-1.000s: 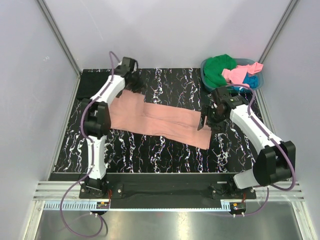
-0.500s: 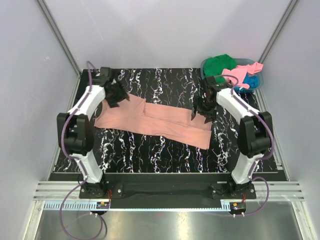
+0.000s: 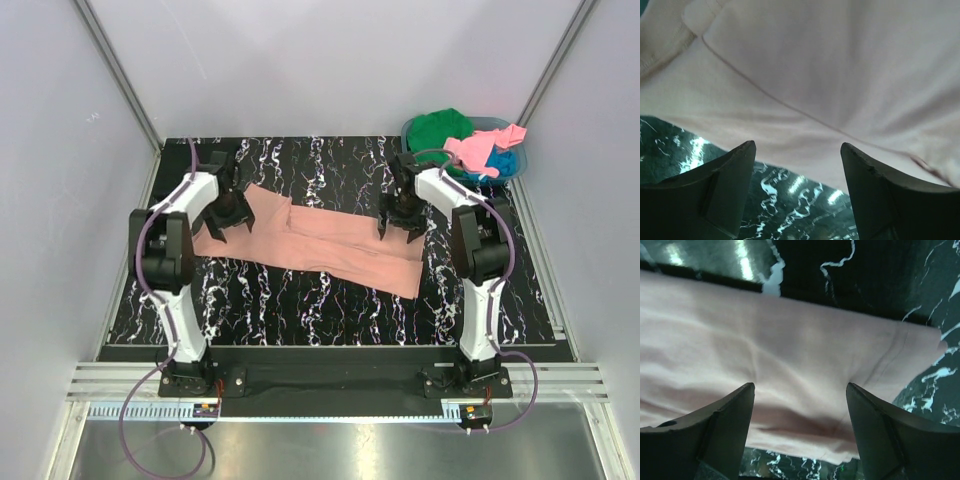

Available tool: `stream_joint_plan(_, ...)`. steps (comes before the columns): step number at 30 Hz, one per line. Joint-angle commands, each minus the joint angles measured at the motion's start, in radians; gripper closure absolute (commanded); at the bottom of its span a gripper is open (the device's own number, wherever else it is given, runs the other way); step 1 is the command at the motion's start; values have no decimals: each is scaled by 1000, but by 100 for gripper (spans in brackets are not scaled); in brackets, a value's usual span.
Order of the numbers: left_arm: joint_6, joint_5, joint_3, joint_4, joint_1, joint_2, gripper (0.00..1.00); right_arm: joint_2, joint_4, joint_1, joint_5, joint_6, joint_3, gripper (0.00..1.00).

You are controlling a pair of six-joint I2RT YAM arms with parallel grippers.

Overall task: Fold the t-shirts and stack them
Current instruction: Fold the tshirt

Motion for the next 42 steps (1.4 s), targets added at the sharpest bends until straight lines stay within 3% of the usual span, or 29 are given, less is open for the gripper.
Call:
stream_joint_plan(1, 36, -94, 83, -47, -6, 111, 26, 28, 27, -29, 28, 0, -34, 19)
stream_joint_plan(7, 119, -91, 171, -62, -62, 240, 26, -99, 69, -40, 80, 95, -294, 20)
stream_joint_plan(13, 185, -48, 267, -42, -93, 332, 27, -263, 109, -23, -25, 229, -551, 22)
stream_joint_plan(18, 282, 37, 493, -16, -119, 435, 26, -409, 156, 29, -160, 281, -705, 20)
stream_joint_plan(21, 305, 195, 658, 1, -116, 525, 26, -470, 141, 86, -214, 257, -740, 18)
stream_joint_plan(24, 313, 348, 866, 5, -108, 648, 26, -489, 127, 141, -289, 232, -725, 16)
stream_joint_plan(26, 304, 404, 910, 68, -96, 680, 26, -480, 117, 181, -346, 224, -699, 15)
stream_joint_plan(31, 157, 610, 679, 385, -13, 530, 23, -478, 66, 250, -413, 207, -533, 14)
stream_joint_plan(33, 135, 616, 627, 420, 8, 448, 22, -484, 5, 248, -369, 174, -420, 13)
stream_joint_plan(37, 187, 547, 665, 280, -6, 329, 22, -455, -103, 245, -140, 77, -262, 11)
stream_joint_plan(41, 167, 476, 550, 275, -71, 208, 25, -390, -129, 245, 2, -10, -196, 12)
stream_joint_plan(42, 156, 402, 494, 278, -88, 176, 29, -351, -132, 245, 16, -35, -167, 13)
